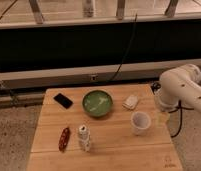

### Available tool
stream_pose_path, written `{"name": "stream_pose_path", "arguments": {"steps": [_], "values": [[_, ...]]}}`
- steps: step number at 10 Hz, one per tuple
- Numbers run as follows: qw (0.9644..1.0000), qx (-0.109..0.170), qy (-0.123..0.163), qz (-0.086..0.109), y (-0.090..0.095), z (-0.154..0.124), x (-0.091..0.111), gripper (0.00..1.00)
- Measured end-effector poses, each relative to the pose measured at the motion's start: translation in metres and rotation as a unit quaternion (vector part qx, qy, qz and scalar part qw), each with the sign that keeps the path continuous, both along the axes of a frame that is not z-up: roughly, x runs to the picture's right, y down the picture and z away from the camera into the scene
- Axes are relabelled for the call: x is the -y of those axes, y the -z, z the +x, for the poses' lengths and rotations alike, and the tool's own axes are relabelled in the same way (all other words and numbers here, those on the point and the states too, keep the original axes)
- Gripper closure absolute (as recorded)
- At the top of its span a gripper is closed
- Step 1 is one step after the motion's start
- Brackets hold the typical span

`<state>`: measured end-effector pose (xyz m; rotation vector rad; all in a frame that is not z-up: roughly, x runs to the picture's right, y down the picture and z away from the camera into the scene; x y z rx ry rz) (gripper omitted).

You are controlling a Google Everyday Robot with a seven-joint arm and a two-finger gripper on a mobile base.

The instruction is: Knock the bottle over

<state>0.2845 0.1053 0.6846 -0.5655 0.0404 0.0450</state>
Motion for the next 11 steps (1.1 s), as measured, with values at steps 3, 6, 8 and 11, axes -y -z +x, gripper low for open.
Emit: {"name": "stream_pose_path", "arguments": {"steps": [3,6,8,11], "values": [[1.0,0.0,0.002,0.0,0.0,-0.001,-0.001,0.2],[0.9997,0.008,0.024,0.0,0.004,-0.03,-0.009,0.2],[0.9989,0.018,0.043,0.001,0.006,-0.064,-0.013,0.2],[0.9978,0.025,0.062,-0.001,0.003,-0.082,-0.024,0.2]]}}
